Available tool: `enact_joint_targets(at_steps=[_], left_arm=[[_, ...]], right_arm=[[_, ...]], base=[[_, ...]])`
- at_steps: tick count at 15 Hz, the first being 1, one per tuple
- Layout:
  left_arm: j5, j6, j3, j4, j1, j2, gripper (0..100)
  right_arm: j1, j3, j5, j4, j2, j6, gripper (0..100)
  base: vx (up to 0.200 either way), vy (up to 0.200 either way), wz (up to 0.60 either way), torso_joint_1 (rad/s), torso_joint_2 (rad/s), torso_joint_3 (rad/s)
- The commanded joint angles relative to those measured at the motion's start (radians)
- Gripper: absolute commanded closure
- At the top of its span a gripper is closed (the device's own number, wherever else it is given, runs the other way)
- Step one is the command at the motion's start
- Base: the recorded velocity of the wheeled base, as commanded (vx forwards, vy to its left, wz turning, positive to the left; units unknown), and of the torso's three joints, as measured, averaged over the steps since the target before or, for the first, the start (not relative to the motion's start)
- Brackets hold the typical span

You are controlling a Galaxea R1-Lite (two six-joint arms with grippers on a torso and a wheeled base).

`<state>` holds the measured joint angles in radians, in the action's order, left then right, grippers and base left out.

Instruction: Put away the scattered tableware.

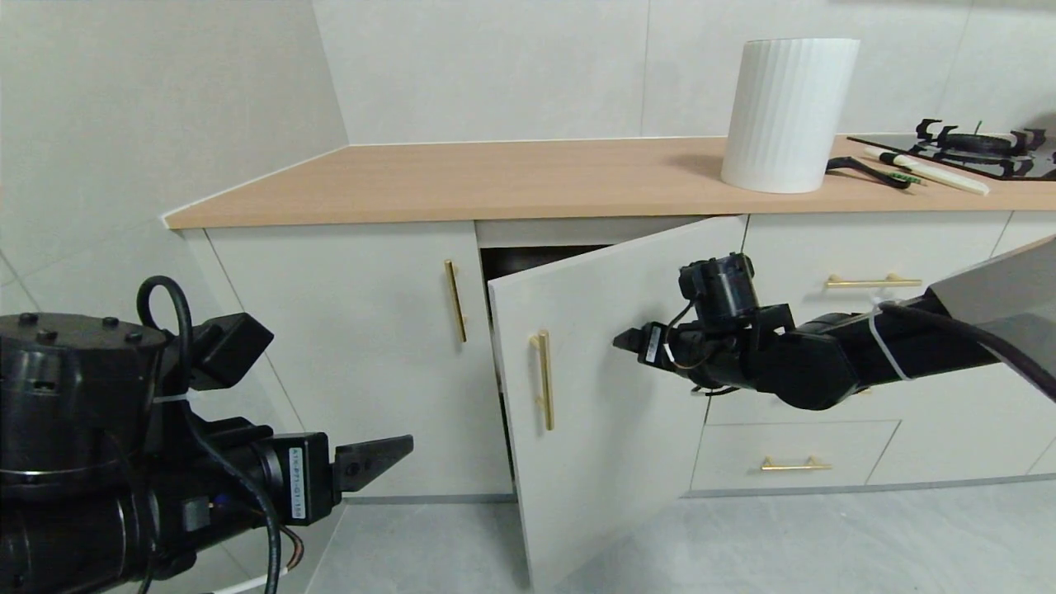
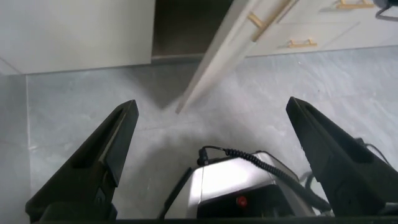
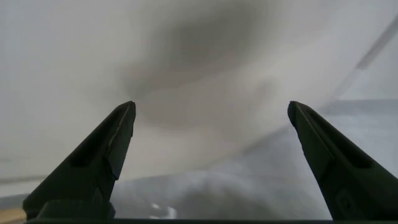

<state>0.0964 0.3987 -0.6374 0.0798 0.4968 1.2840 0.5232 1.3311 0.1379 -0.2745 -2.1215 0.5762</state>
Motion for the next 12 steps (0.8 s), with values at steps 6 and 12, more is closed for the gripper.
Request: enact_joint_targets(at_steps=[6,12], left_arm=[[0.000,0.002,0.001,0.000,0.000,0.001,0],[-0.001,0.002,0.001,0.002,0.000,0.003,0]], right_arm=[[0.015,0.117,0.026,-0.147,-0.121,0.156,0],[0.008,0.255,0.131,-0.144,-0.219,0.214,0]], base=[[0.000,0.000,0.00,0.000,0.00,0.000],[0.000,0.000,0.00,0.000,0.00,0.000]])
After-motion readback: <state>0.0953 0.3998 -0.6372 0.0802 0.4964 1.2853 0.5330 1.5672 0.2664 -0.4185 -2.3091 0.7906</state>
